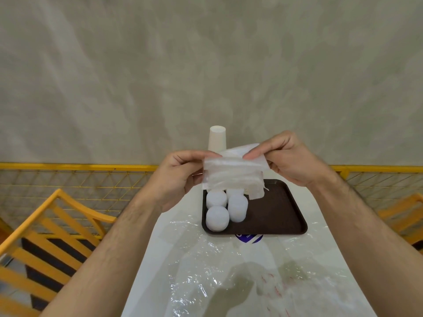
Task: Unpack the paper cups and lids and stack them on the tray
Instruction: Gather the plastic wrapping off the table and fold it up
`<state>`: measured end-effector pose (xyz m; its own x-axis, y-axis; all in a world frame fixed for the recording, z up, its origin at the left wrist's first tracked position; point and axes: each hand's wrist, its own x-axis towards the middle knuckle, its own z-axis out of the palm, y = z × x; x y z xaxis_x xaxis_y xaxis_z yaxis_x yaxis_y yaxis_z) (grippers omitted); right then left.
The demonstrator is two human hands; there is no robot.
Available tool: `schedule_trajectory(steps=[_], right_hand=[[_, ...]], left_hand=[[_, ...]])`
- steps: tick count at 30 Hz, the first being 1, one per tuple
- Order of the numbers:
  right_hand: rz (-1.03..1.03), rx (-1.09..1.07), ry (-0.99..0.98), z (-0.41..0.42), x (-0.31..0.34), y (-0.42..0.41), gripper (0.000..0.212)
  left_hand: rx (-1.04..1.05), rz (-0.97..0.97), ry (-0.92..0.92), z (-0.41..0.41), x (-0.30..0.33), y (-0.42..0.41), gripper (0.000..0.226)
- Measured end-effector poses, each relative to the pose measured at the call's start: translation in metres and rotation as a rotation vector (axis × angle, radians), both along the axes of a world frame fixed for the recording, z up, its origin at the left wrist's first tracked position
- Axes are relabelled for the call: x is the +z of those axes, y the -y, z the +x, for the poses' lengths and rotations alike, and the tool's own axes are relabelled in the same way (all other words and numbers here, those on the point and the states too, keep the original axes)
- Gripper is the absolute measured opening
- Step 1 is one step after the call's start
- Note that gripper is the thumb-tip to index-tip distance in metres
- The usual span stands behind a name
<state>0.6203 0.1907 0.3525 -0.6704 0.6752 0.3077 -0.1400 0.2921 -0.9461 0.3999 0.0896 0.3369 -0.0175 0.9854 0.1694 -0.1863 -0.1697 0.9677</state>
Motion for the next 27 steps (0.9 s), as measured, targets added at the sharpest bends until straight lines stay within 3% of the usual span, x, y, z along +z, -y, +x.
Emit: schedule_trajectory(steps=[4,7,9,16,21,25,27], right_hand=[[0.072,0.004,0.033,-0.001,0.006,0.001,0.072],[0.123,-0.002,0.053,-0.003,0.010,0.000,0.061],[0.153,-0.027,0.069,-0.003,0.010,-0.001,0.055],[0.257,-0.037,0.107,-0.002,0.005,-0.004,0.056],[0.179,0.044,0.114,-0.006,0.000,0.003,0.065],[-0.074,0.105,0.021,0.001,-0.007,0.004,0.031],[-0.263,0.192,0.028,0.003,-0.008,0.008,0.054]], left_hand=[[-0.175,-0.067,0.107,-0.006,0.006,-0.001,0.032],[-0.136,-0.077,0.023,-0.001,0.011,-0.002,0.025],[-0.099,-0.067,-0.068,0.005,0.011,-0.003,0.009],[-0.033,-0.116,-0.123,0.006,0.005,0.002,0.036],[0.017,-0.098,-0.118,0.007,0.002,0.005,0.038],[0.028,-0.076,-0.137,0.006,-0.002,0.010,0.041],[0.040,-0.053,-0.176,0.005,-0.004,0.013,0.042]])
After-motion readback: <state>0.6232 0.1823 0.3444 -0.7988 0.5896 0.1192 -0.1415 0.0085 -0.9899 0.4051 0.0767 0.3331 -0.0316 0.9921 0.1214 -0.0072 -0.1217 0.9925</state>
